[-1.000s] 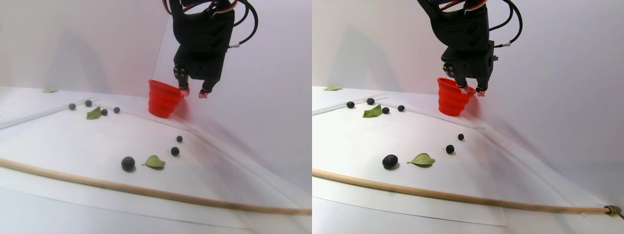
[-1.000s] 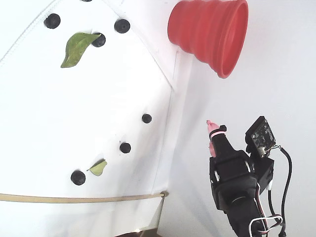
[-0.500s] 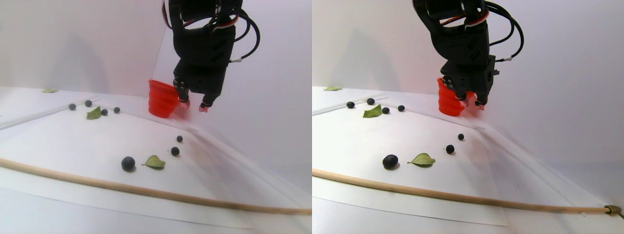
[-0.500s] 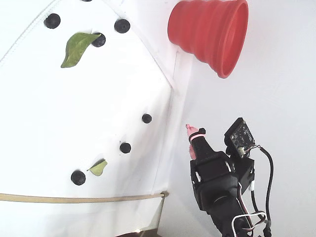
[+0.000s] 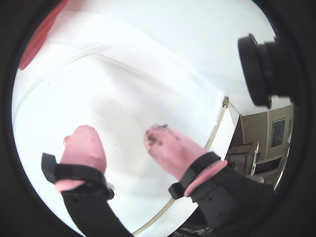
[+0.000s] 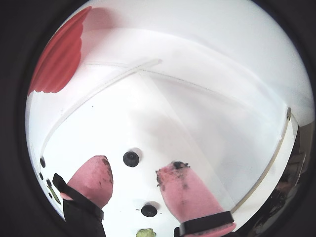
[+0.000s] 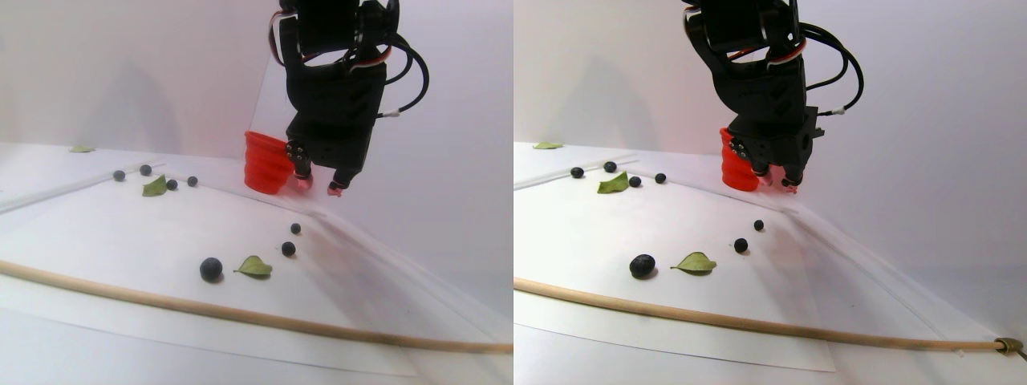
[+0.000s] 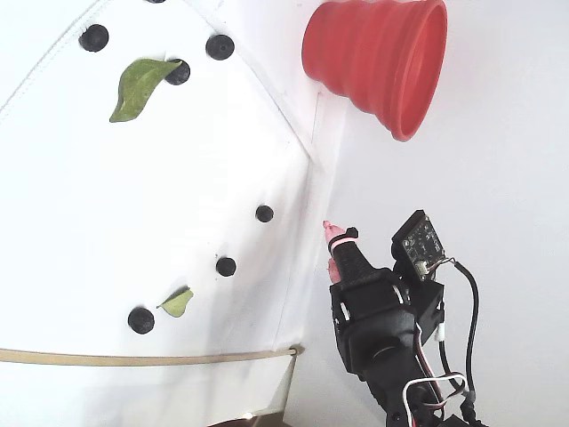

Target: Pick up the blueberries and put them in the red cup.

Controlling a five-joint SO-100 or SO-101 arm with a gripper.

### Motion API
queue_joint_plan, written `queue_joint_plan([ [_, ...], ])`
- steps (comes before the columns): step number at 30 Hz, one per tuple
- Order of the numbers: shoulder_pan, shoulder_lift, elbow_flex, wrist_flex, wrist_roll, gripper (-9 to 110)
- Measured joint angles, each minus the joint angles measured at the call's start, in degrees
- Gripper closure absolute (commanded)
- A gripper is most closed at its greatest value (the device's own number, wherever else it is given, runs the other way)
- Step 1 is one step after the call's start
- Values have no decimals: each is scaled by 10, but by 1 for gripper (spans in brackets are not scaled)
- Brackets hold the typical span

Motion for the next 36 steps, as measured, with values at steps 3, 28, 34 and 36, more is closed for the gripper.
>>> queue_joint_plan([
  [3, 0, -11, -4, 0, 7, 83],
  [28, -32, -126, -88, -11, 27, 81],
  [34, -33, -152, -109, -12, 36, 81],
  [36, -33, -157, -113, -12, 36, 81],
])
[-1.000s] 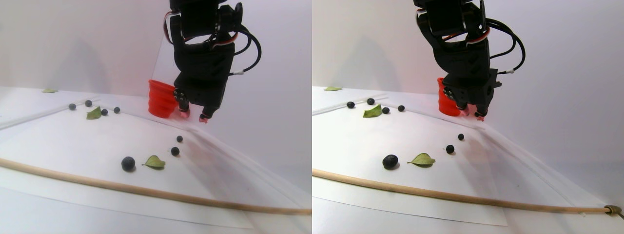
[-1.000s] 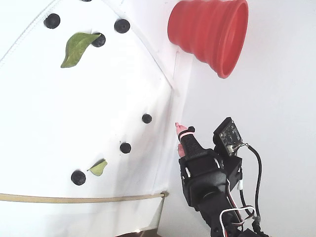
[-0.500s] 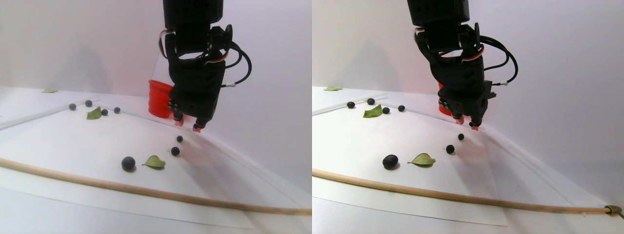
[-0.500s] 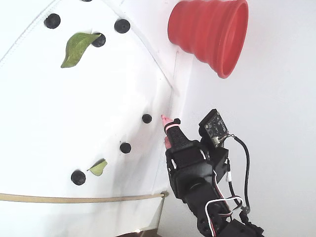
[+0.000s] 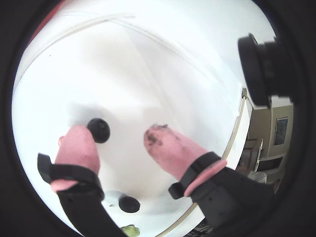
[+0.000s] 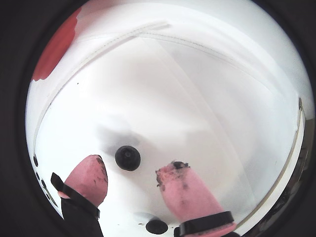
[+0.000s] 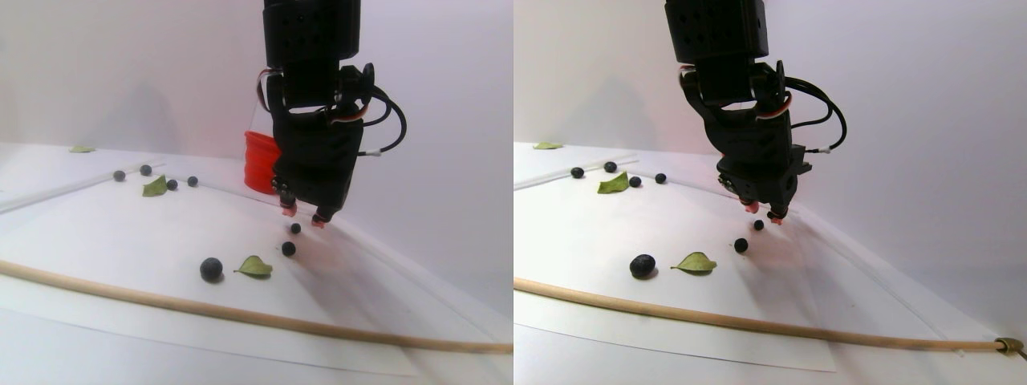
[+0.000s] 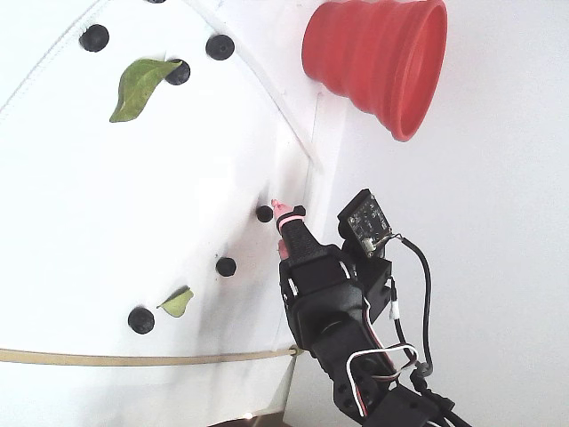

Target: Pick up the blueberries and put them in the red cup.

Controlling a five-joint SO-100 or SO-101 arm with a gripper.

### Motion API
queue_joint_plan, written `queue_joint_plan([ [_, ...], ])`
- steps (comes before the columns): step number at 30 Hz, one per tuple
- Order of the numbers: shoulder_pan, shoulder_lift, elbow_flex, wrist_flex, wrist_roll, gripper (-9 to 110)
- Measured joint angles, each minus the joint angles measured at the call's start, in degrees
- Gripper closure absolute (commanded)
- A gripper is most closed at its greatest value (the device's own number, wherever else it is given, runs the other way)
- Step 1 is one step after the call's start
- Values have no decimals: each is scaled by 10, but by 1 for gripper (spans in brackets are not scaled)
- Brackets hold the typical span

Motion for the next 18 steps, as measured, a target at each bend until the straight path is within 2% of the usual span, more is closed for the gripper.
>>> queue_joint_plan([
  [18, -14, -46, -47, -8, 11, 81],
])
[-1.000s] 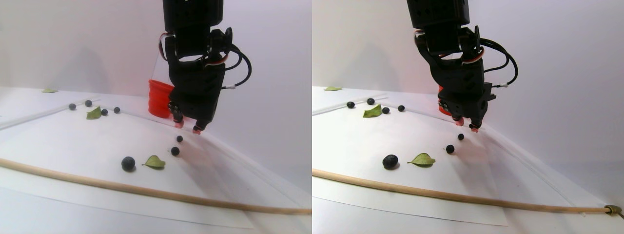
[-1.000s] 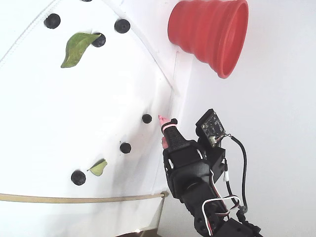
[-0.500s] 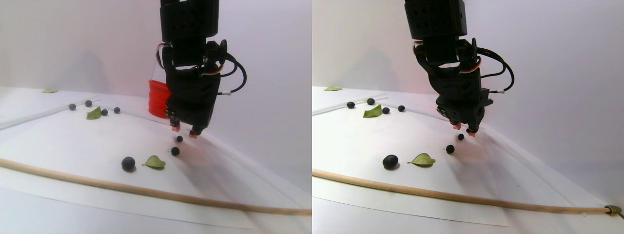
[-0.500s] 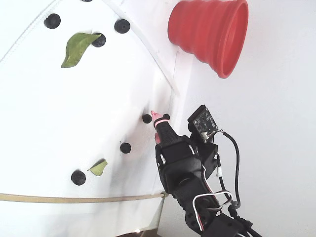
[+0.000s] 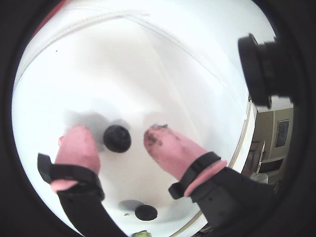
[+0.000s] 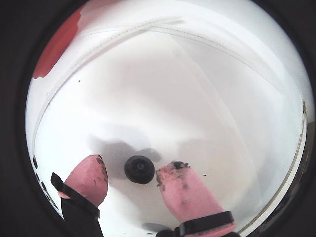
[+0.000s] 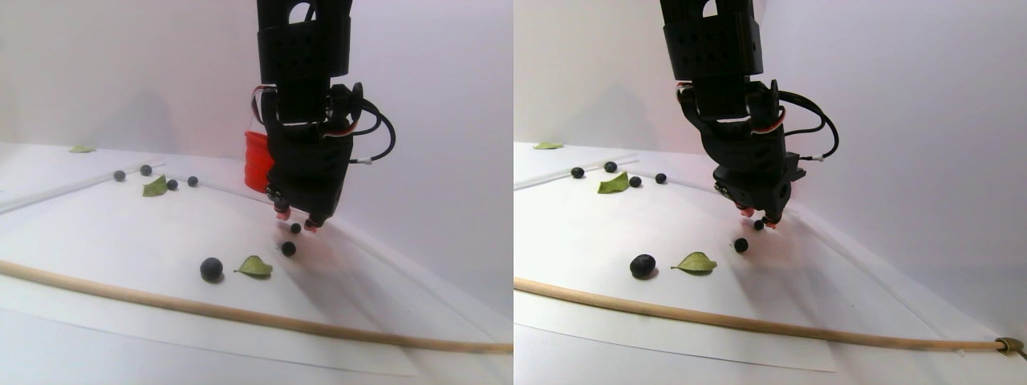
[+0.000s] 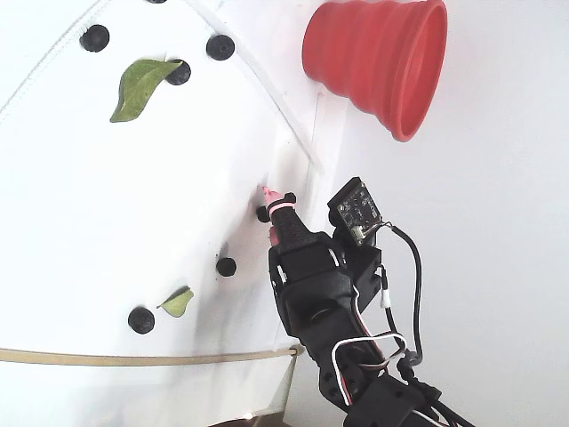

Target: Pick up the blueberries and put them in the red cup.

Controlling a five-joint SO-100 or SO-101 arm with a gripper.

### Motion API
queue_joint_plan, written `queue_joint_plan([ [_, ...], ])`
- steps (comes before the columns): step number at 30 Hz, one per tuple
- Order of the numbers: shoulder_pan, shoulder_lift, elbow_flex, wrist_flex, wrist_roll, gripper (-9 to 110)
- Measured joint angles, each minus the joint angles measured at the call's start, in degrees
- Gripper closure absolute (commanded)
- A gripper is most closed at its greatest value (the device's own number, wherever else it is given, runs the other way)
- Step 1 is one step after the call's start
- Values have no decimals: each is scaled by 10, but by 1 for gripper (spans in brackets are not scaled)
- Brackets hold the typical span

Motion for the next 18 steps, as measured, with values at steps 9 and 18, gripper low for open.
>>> queue_joint_plan([
  [9, 0, -25, -12, -4, -5, 81],
  [18, 0, -39, -31, -4, -6, 83],
])
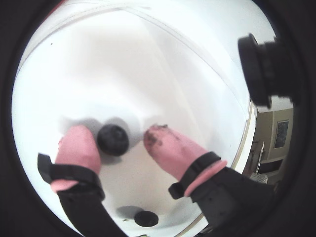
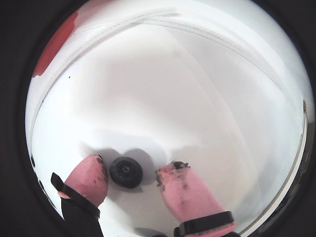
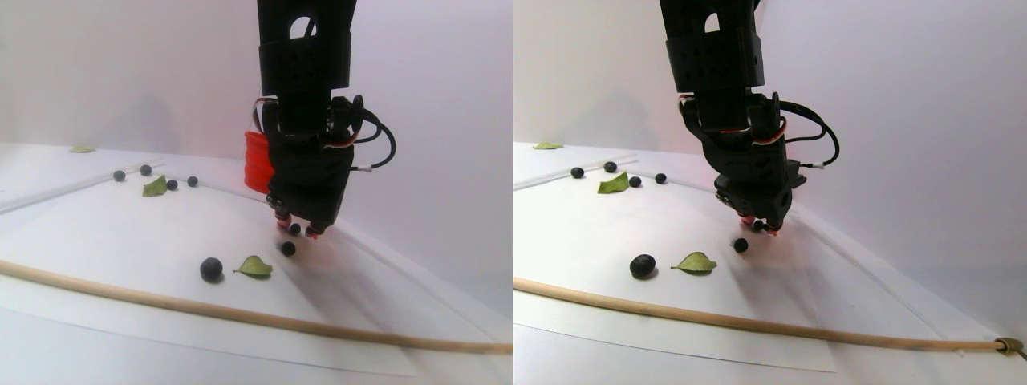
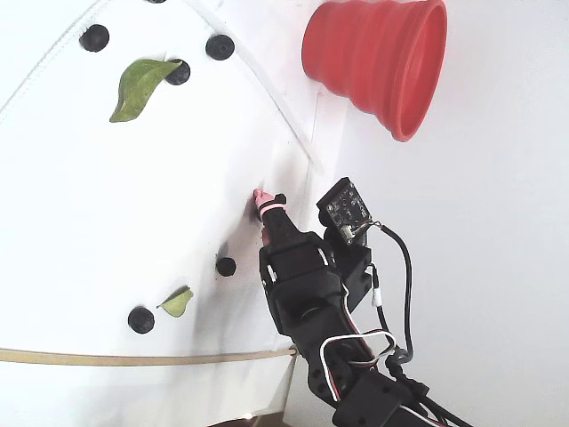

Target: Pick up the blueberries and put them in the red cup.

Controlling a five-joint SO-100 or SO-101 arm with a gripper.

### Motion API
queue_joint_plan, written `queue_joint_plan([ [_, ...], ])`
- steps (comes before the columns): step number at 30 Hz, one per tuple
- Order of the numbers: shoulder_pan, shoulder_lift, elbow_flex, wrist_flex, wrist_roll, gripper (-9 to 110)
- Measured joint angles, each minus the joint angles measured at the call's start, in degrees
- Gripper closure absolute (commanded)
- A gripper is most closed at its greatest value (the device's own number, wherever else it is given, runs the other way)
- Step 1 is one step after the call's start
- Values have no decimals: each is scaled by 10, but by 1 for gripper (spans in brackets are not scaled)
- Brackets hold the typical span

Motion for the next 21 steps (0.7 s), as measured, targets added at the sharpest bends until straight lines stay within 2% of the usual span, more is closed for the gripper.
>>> queue_joint_plan([
  [21, -2, -25, -20, -15, -30, 89],
])
